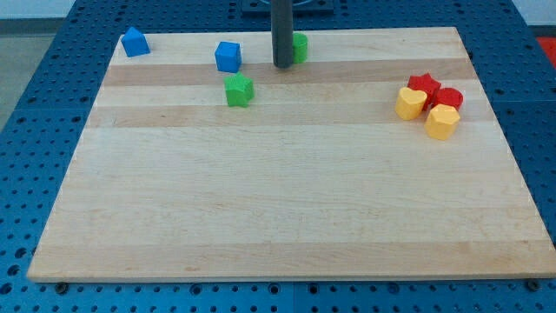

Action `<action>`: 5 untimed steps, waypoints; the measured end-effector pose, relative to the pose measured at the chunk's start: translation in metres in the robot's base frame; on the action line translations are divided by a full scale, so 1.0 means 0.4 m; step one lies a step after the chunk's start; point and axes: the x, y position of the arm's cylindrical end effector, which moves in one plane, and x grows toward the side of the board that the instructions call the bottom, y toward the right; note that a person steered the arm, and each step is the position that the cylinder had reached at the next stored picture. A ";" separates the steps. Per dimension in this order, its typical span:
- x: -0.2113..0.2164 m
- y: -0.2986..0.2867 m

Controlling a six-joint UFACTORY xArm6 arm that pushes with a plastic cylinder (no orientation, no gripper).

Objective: Push the green circle to the top center

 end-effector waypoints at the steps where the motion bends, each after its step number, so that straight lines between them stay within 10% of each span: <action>1: 0.021 0.056; 3: -0.099 0.061; 5: 0.038 0.033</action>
